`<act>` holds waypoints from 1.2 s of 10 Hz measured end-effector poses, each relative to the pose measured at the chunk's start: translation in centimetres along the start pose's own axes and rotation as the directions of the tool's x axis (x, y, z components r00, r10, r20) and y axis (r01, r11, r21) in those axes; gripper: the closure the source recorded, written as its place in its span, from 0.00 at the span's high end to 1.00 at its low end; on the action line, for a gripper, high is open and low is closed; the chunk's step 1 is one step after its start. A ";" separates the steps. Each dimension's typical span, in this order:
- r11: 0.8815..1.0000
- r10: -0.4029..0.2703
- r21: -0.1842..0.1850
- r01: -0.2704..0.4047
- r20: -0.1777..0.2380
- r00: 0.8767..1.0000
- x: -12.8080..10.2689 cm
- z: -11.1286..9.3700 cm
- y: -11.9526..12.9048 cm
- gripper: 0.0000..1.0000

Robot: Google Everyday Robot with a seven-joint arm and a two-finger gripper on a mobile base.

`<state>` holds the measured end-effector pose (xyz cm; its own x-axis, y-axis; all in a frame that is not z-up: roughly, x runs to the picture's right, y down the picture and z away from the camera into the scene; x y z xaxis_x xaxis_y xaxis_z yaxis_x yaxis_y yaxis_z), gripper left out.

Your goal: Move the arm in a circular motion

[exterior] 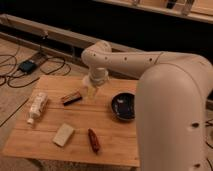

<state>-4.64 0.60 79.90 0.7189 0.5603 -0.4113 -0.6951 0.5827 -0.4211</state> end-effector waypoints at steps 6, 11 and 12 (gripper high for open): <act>0.939 -0.344 0.020 0.344 0.062 0.937 -12.2 -1.4 13.0 0.80; 0.738 -0.672 0.048 0.674 0.149 0.725 -10.1 -5.4 28.1 0.80; 0.706 -0.705 0.058 0.706 0.154 0.692 -8.0 -6.1 30.0 0.80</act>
<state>-31.23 9.97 65.62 0.9883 0.0681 0.1366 0.0168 0.8410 -0.5408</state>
